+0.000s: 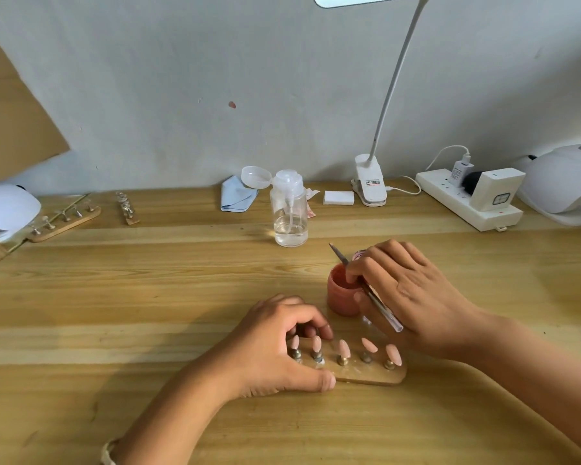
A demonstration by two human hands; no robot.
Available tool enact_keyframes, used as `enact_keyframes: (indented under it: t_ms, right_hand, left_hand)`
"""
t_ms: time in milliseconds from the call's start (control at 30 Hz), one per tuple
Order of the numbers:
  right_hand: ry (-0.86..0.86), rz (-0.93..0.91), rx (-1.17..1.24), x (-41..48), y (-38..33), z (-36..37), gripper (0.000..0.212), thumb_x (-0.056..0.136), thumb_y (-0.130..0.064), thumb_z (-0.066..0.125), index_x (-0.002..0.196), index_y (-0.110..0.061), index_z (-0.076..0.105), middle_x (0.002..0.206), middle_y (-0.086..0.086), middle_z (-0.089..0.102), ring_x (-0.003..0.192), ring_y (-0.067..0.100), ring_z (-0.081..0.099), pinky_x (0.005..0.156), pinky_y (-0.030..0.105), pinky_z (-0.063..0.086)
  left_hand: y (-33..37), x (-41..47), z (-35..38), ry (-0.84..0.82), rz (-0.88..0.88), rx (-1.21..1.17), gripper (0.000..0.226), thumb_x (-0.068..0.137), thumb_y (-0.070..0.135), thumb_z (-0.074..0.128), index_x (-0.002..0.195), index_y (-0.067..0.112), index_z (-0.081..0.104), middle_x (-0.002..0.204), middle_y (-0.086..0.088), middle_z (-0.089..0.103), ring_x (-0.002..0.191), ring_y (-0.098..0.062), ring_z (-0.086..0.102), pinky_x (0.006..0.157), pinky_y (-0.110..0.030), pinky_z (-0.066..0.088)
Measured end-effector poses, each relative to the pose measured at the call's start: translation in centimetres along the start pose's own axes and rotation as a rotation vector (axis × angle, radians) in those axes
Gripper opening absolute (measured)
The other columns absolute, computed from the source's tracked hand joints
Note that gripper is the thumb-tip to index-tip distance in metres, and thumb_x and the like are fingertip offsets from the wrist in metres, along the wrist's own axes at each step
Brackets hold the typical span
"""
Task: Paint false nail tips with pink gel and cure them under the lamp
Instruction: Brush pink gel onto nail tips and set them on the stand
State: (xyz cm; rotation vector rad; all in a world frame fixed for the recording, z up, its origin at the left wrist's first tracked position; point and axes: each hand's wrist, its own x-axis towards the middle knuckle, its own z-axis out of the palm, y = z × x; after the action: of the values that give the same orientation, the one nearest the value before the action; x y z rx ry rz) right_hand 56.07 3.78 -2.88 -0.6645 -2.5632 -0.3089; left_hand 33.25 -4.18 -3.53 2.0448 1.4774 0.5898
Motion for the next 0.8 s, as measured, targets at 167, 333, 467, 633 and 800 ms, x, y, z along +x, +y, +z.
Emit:
enact_keyframes:
  t_ms: [167,333,467,633,800]
  right_hand:
    - [-0.043,-0.001,-0.024,-0.1,0.6,-0.5,0.032,0.084,-0.024,0.068,0.112,-0.011,0.062,0.106,0.002,0.061,0.098,0.027,0.053,0.087,0.038,0.043]
    - [-0.029,-0.004,-0.027,-0.3,0.5,-0.6,0.038,0.081,-0.023,0.060,0.117,-0.013,0.065,0.107,0.001,0.062,0.101,0.024,0.049,0.087,0.034,0.038]
    - [0.003,0.019,-0.020,-0.4,0.7,-0.7,0.050,0.071,-0.007,0.070,0.120,-0.014,0.065,0.107,0.001,0.063,0.103,0.023,0.048,0.087,0.033,0.038]
    - [0.076,0.078,0.009,-0.7,0.9,-1.6,0.051,0.069,0.002,0.061,0.118,-0.012,0.065,0.105,0.001,0.062,0.101,0.024,0.048,0.085,0.033,0.039]
    - [0.133,0.206,0.080,-2.6,0.7,-2.8,0.037,0.080,-0.003,0.054,0.113,-0.011,0.068,0.096,-0.002,0.059,0.095,0.021,0.048,0.083,0.034,0.040]
  left_hand:
    - [0.2,0.0,-0.1,-0.007,-0.010,-0.013,0.043,0.059,0.048,0.087,0.096,0.037,0.068,0.091,0.023,0.056,0.087,-0.005,0.048,0.073,-0.019,0.043]
    - [0.3,0.0,-0.2,-0.004,-0.015,-0.011,0.041,0.063,0.041,0.090,0.096,0.035,0.068,0.086,0.022,0.055,0.088,-0.004,0.048,0.076,-0.020,0.043]
    - [0.4,-0.1,-0.2,-0.005,-0.023,-0.015,0.041,0.062,0.042,0.090,0.097,0.036,0.068,0.086,0.023,0.054,0.089,-0.005,0.048,0.078,-0.024,0.044]
    - [0.5,-0.1,-0.2,0.002,-0.016,-0.020,0.041,0.063,0.042,0.090,0.097,0.036,0.069,0.089,0.025,0.055,0.089,-0.005,0.049,0.079,-0.025,0.045]
    - [1.1,-0.1,-0.1,-0.003,0.028,-0.024,0.041,0.059,0.042,0.090,0.094,0.033,0.070,0.092,0.020,0.058,0.091,-0.007,0.050,0.077,-0.022,0.044]
